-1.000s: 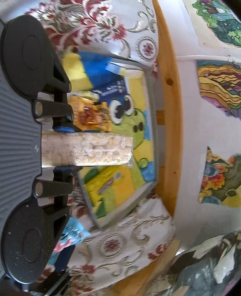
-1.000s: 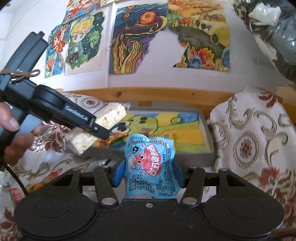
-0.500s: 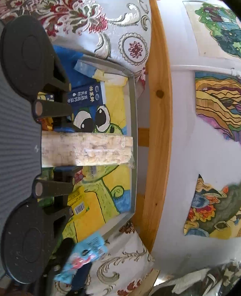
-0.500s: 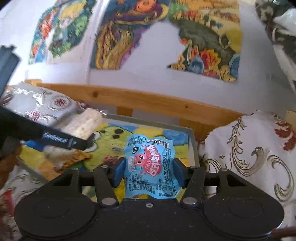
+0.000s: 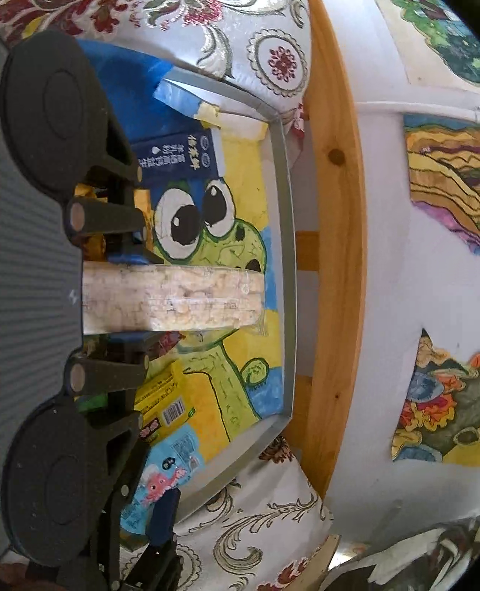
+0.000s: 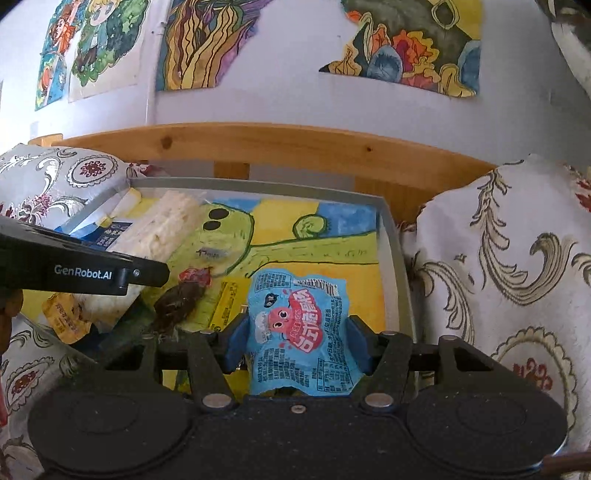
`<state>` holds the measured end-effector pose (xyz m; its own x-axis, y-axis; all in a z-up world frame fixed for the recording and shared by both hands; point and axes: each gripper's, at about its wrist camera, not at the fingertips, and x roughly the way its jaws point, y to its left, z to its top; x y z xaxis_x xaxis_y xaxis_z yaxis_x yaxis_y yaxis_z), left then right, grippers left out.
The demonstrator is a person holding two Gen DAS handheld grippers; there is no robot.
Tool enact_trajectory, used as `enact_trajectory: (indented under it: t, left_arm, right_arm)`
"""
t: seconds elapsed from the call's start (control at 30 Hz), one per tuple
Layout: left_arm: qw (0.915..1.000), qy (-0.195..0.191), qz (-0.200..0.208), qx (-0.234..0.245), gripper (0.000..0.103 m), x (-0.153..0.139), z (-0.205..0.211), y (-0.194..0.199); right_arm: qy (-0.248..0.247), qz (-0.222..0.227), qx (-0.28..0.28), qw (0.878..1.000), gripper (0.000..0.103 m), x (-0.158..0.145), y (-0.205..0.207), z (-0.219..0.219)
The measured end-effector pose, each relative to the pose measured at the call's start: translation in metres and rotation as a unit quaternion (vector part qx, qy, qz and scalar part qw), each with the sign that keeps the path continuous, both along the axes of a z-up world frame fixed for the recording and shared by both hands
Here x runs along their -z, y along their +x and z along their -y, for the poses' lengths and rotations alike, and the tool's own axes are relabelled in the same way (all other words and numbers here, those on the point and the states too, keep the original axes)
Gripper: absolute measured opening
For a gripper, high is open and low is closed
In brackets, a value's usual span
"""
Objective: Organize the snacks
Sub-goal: 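Lower the rice-cake bar into the tray with the left gripper while the right lowers the blue packet, then open both grippers and move them back over the remaining snacks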
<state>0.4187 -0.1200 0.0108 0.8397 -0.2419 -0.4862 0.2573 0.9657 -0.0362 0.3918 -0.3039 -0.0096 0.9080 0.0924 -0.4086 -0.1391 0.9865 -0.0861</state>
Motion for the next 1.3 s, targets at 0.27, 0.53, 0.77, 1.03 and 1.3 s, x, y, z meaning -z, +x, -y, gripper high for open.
enact_trajectory:
  t: [0.27,0.53,0.77,1.03,1.3]
  left_arm:
    - [1.0000,0.008,-0.002,-0.003,0.038,0.003,0.003,0.003]
    - [0.9993,-0.023,0.013,-0.027,0.073,-0.005,-0.009,-0.004]
    - [0.9964,-0.047,0.033,-0.063,0.095,-0.018,-0.030,-0.024]
    - [0.9943,-0.060,0.045,-0.076,0.102,-0.032,-0.050,-0.064]
    - [0.9948,-0.050,0.048,-0.074,0.102,-0.043,-0.066,-0.115]
  right_arm:
    - [0.002,0.004,0.000,1.000,0.063,-0.001,0.001,0.001]
    - [0.005,0.026,0.012,1.000,0.078,-0.008,-0.013,0.006]
    - [0.019,0.050,0.024,0.998,0.091,-0.026,-0.035,0.009]
    - [0.039,0.072,0.017,0.996,0.102,-0.046,-0.074,0.002]
    - [0.044,0.081,-0.004,0.996,0.102,-0.057,-0.119,-0.012]
